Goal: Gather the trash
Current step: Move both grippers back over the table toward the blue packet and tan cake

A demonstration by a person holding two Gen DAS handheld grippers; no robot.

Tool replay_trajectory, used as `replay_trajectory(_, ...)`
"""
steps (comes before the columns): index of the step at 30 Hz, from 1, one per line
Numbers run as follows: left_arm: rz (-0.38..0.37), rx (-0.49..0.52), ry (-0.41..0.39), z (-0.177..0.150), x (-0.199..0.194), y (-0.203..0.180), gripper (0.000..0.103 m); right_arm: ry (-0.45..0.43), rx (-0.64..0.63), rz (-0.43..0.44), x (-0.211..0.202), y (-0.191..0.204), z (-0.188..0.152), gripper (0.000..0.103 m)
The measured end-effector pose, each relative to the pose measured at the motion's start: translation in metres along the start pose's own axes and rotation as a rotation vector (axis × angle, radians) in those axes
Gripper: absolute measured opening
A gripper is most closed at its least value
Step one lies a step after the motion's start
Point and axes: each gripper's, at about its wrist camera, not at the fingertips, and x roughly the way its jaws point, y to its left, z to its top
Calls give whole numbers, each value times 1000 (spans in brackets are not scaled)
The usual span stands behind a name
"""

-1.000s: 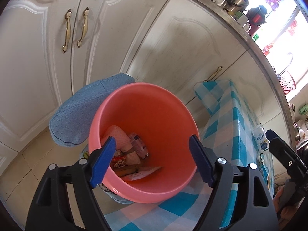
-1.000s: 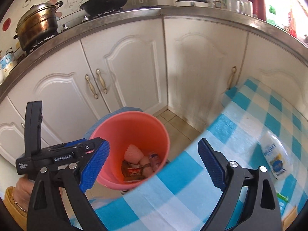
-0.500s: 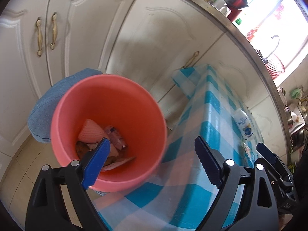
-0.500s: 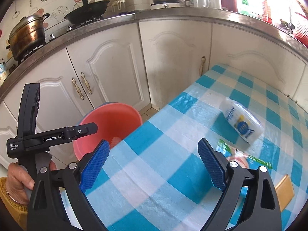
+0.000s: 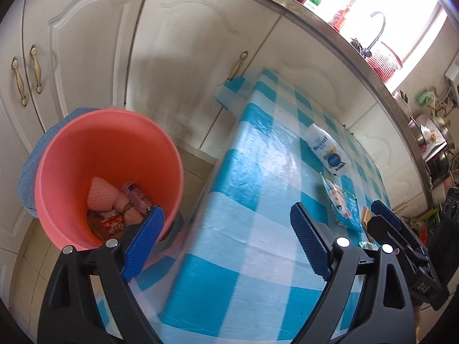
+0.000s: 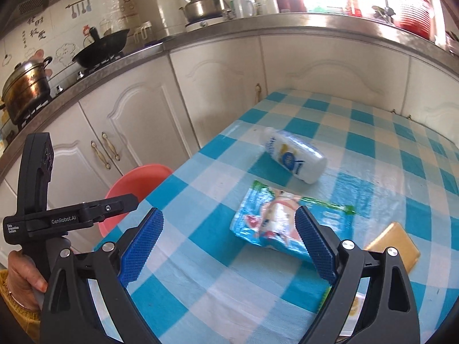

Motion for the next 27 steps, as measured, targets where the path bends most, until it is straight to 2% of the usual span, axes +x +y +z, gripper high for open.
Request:
replay_trajectory(18, -11, 163, 56, -9, 17, -88, 90, -80, 181, -29, -45, -92, -12, 92)
replay_trajectory(27, -33, 227, 82, -14, 27, -129, 90, -82, 265, -64, -59, -141, -18, 92)
